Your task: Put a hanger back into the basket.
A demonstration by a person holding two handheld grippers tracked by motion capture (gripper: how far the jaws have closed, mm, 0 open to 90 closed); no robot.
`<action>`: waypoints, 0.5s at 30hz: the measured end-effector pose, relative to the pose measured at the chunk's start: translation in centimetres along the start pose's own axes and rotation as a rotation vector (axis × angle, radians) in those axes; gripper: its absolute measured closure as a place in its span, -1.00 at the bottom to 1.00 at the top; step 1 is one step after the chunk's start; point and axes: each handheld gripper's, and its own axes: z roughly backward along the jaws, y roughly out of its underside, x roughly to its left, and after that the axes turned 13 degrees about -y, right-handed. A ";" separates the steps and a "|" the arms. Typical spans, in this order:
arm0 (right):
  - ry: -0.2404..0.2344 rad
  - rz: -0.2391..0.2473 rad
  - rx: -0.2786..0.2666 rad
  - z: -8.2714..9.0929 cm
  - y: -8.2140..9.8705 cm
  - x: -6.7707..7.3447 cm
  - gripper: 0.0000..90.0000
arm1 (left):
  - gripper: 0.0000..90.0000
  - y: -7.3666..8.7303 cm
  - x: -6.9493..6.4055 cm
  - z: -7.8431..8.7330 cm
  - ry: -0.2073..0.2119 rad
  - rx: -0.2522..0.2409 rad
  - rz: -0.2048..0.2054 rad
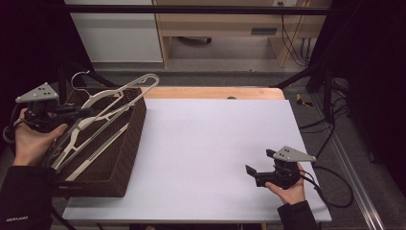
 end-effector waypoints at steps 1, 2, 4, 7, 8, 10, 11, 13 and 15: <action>0.001 -0.006 -0.001 -0.1 0.0 0.0 -0.89 | 0.90 0.6 0.5 -0.1 -0.013 0.009 0.017; 0.001 -0.006 -0.001 -0.1 0.0 0.0 -0.89 | 0.90 0.6 0.5 -0.1 -0.013 0.009 0.017; 0.002 -0.007 0.001 -0.1 0.0 0.0 -0.89 | 0.90 1.1 1.0 -0.1 -0.023 0.022 0.028; 0.004 -0.007 0.002 -0.1 0.1 0.0 -0.89 | 0.90 2.0 2.0 -0.3 -0.044 0.042 0.045; 0.004 -0.007 0.002 -0.1 0.1 0.0 -0.89 | 0.90 2.3 2.3 -0.3 -0.049 0.047 0.049; 0.006 -0.008 0.001 -0.1 0.1 0.0 -0.89 | 0.90 2.6 2.6 -0.4 -0.055 0.037 0.067; 0.005 -0.008 0.002 -0.1 0.1 0.0 -0.89 | 0.90 2.8 2.8 -0.4 -0.054 0.040 0.071; 0.005 -0.007 0.002 -0.1 0.1 0.0 -0.89 | 0.90 2.9 2.9 -0.5 -0.056 0.043 0.073; 0.005 -0.007 0.002 -0.1 0.1 -0.1 -0.89 | 0.90 3.2 3.3 -0.6 -0.065 0.051 0.079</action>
